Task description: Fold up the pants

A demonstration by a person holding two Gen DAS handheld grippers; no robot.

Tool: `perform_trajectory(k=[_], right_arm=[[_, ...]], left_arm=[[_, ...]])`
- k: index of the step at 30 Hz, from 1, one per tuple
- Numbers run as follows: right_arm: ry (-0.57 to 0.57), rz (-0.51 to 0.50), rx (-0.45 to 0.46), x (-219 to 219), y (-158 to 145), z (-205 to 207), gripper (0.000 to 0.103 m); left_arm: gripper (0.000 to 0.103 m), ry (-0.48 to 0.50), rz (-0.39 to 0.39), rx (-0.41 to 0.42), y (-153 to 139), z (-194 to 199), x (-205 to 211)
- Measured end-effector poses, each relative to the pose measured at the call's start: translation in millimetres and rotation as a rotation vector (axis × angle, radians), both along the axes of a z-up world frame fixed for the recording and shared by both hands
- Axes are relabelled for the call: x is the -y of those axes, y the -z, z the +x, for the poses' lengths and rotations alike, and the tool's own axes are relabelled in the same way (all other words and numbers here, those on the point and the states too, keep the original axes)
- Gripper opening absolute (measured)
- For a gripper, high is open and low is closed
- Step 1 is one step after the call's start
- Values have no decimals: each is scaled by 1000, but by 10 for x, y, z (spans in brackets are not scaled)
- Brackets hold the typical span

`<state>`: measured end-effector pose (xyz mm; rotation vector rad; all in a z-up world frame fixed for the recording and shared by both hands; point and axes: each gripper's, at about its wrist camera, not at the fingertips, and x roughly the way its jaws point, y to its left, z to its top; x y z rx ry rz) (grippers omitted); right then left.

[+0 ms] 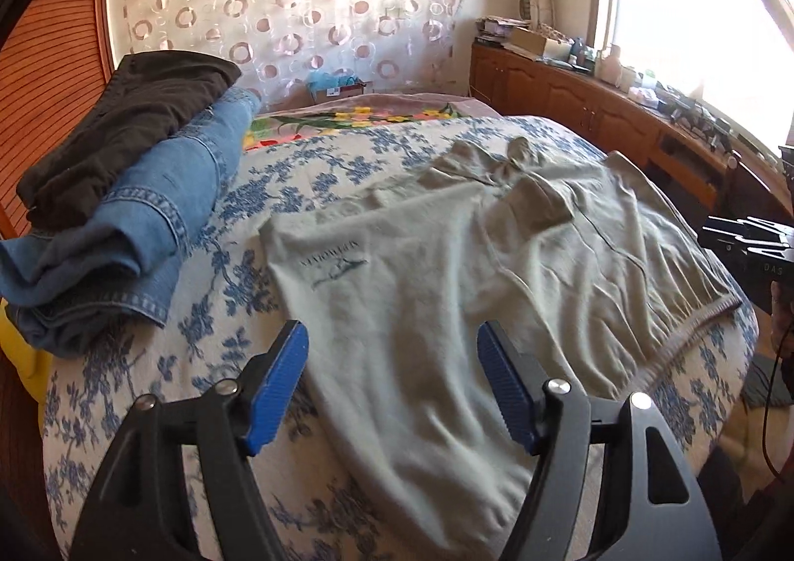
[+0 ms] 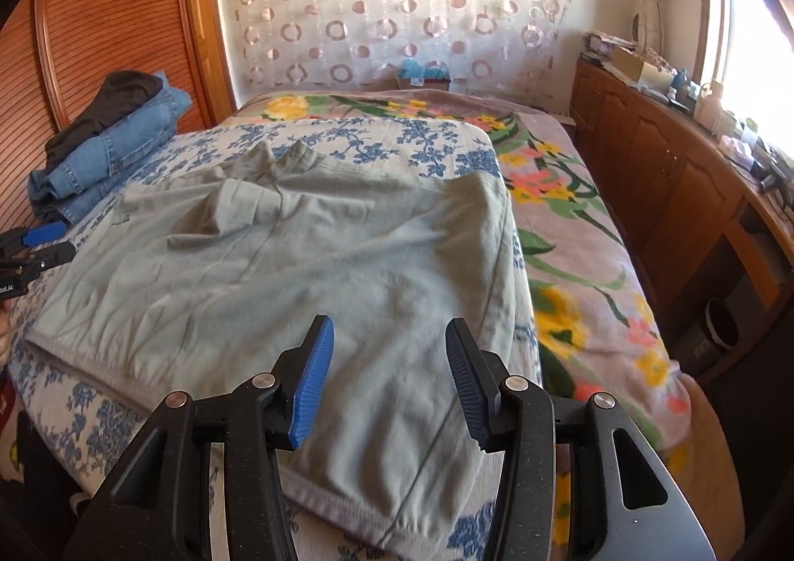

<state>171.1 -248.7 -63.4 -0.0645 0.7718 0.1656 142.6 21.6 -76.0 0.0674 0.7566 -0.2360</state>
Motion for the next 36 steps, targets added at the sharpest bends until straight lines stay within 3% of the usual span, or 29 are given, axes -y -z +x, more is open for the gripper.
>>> perform_trajectory(k=[23,36], right_arm=[[85,43,-18,148,190,-577,48],[98,42,-41,144,265,-645,48]], left_arm=[[71,-17,8,-64,315,-363,14],[72,-30,-4,0,349,-446,-1]])
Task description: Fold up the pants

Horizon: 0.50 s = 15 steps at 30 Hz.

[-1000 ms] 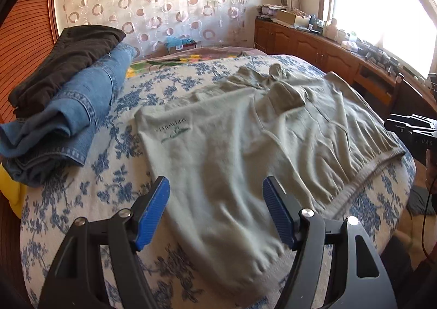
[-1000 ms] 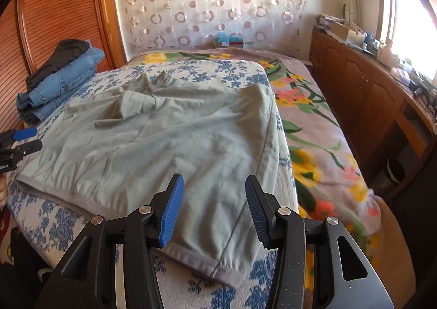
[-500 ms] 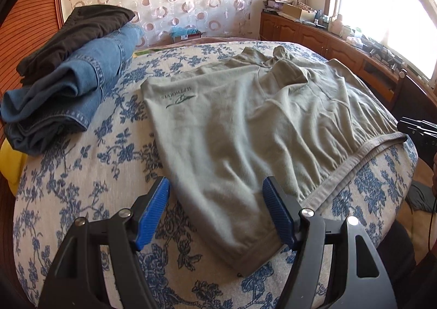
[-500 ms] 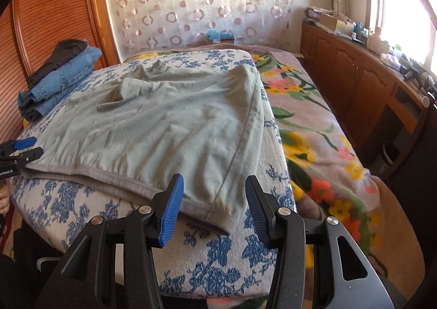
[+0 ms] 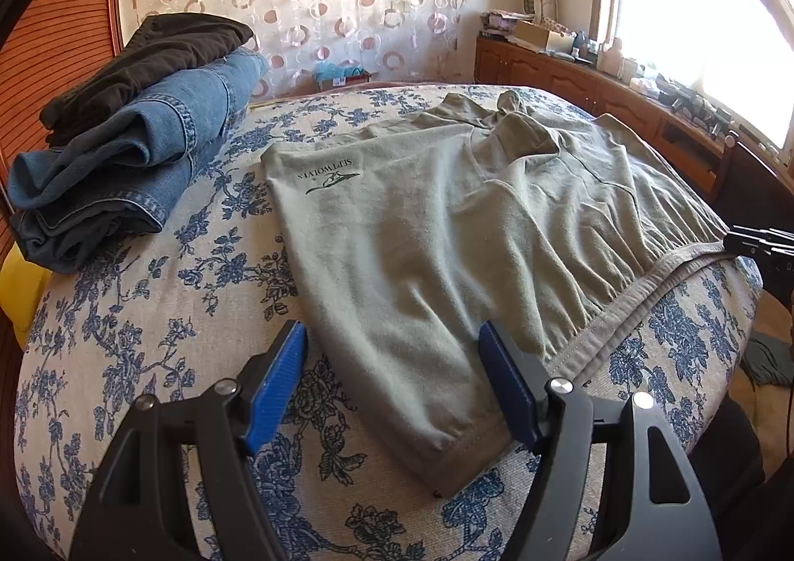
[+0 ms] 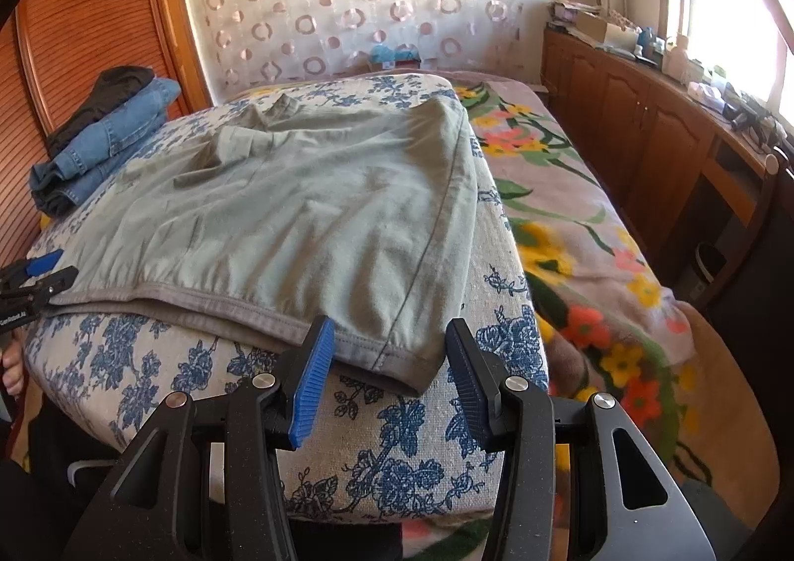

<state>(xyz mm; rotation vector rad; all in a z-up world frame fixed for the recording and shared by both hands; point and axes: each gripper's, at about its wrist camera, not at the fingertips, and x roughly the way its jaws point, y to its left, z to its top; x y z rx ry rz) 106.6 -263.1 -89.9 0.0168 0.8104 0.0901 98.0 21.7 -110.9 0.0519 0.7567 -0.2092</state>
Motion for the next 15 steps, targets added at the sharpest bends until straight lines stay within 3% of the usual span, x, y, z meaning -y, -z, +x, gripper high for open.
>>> perform_trajectory(k=[8,15], right_arm=[[16,-3,-5,20,39,-49,48],[2,15,4,22,-6,-31,10]], left_arm=[[73,-9,-2,10,3,-15,3],[73,1,-9,-21,-26,-20,4]])
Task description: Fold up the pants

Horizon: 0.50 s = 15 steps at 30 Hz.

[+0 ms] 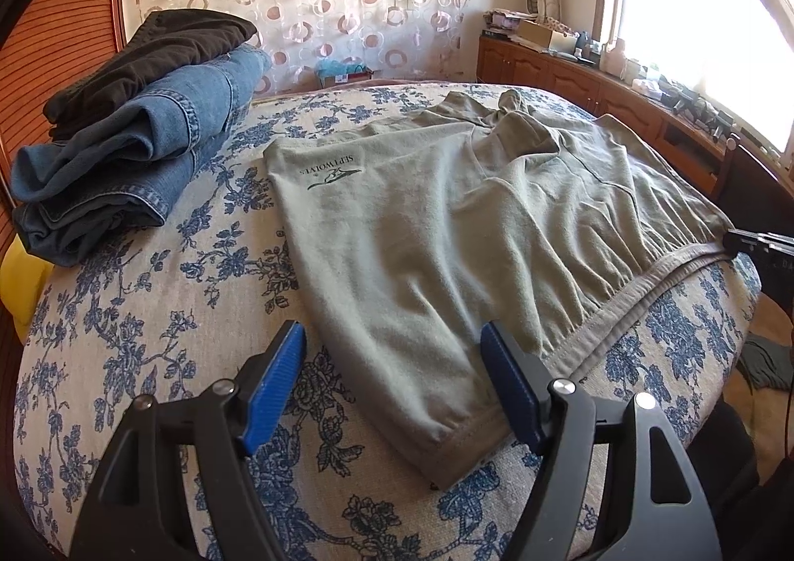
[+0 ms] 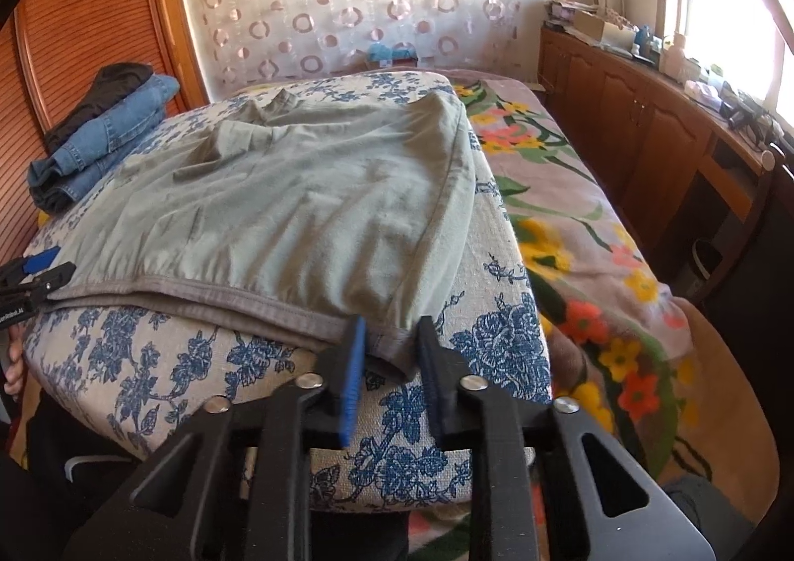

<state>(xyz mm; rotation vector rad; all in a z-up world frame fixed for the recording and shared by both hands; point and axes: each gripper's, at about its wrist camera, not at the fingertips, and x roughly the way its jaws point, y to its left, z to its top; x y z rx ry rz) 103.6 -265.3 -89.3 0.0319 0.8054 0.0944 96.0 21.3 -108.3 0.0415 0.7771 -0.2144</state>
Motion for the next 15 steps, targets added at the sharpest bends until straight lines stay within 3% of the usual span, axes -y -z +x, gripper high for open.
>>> perform_trajectory(k=[15], right_arm=[[-125,56,92,-469,-389,251,6]], left_arm=[[73,3,-35,4,-135,-92,-116]])
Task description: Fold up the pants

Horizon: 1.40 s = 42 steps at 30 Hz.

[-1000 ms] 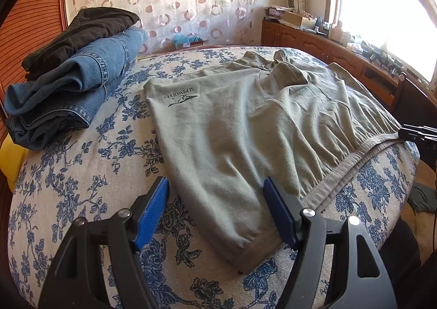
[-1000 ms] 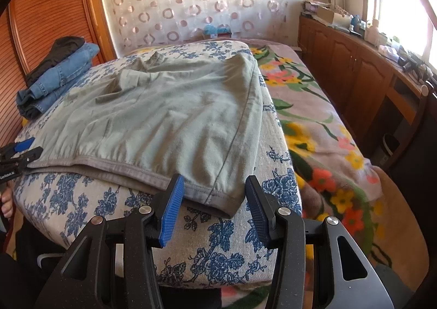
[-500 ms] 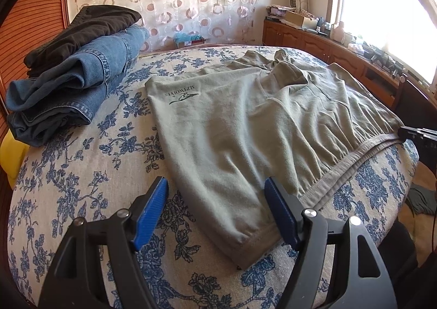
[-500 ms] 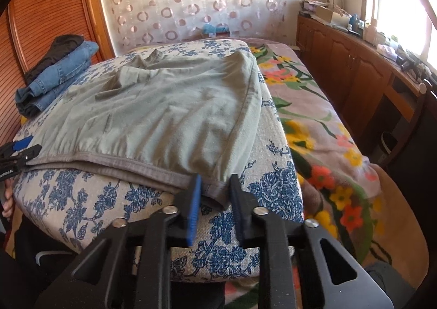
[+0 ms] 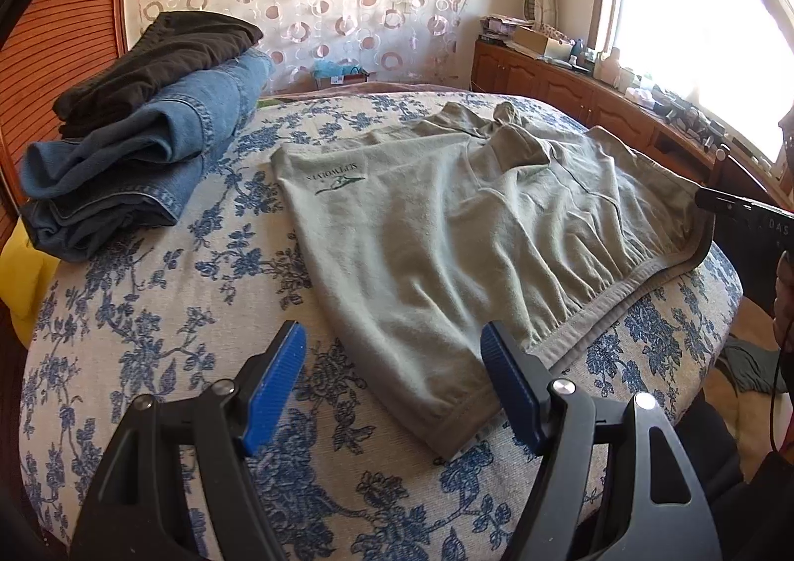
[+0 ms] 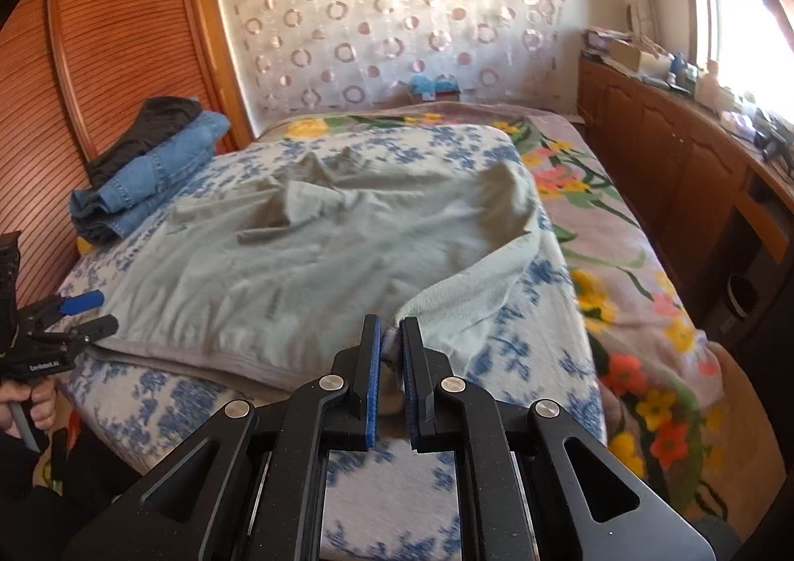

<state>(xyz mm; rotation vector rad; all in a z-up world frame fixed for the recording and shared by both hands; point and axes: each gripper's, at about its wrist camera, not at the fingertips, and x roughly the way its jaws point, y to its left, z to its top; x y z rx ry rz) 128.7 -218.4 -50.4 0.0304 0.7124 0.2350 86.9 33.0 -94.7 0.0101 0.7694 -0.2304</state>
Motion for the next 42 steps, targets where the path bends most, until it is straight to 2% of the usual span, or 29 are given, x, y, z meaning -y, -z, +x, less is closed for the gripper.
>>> perform_trajectory(k=[6,14,33,42], right_arm=[[-95,3,31,-399,-124,140,6],[-197,3,43,-881,-136,235,6],[-434,23,-2,-1974,-18,179,6],[-509,32,-32,-2272,73,106,6]], left_arm=[[73,-41,-5,18,-68,-46,-174],[73,-81,-4,26,-71,-101,-352],[73,-166,-17,26,-27,-160,-731],[73,-193,-21,18,7,-182,-854]])
